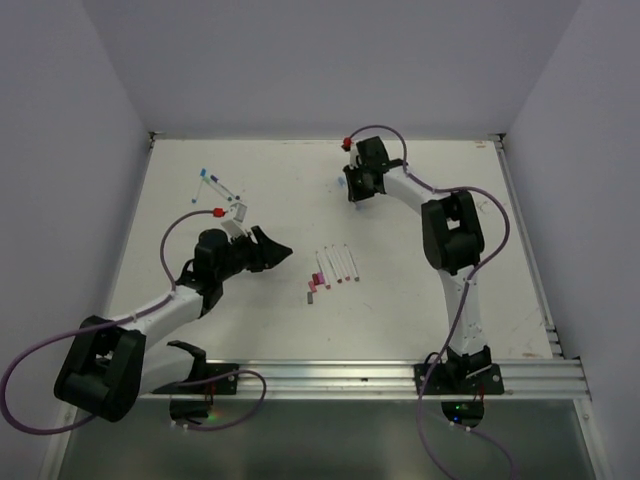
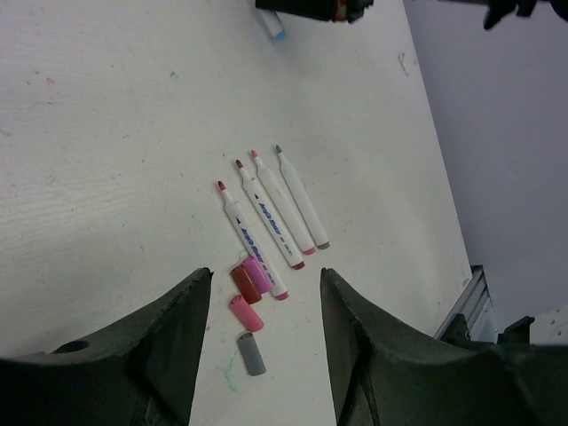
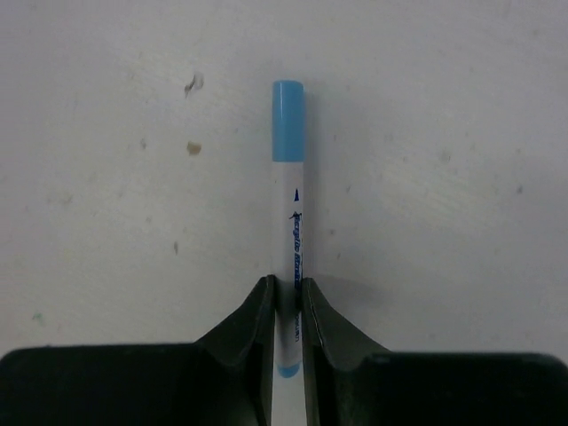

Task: Open the pen caps

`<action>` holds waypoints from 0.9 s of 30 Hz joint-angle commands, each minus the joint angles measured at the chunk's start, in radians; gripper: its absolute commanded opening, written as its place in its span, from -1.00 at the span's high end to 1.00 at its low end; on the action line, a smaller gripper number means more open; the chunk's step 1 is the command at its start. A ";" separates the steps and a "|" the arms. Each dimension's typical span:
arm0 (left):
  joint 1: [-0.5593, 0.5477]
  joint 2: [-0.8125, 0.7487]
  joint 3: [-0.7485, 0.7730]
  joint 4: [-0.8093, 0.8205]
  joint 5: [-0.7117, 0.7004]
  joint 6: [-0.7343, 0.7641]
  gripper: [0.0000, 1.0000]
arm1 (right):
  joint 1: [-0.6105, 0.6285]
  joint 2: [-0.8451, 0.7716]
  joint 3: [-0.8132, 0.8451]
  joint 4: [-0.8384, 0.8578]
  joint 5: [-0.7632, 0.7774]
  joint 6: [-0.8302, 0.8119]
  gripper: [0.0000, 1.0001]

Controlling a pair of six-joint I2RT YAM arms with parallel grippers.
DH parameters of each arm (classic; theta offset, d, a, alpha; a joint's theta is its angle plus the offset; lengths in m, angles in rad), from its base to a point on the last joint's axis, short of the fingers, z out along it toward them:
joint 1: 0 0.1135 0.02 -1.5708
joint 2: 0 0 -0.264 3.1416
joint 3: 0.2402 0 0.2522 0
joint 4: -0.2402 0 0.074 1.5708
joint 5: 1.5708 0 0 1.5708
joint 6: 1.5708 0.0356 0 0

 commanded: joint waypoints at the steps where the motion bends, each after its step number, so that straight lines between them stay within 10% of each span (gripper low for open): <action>1: 0.010 -0.037 0.055 -0.074 0.031 0.001 -0.09 | 0.019 -0.327 -0.307 0.186 -0.044 0.106 1.00; 13: 0.008 -0.019 -0.025 0.240 0.247 -0.257 -0.28 | 0.249 -1.036 -1.017 0.287 -0.093 0.333 1.00; 27: -0.104 -0.025 -0.045 0.372 0.146 -0.386 -0.27 | 0.398 -1.233 -1.116 0.320 -0.129 0.468 1.00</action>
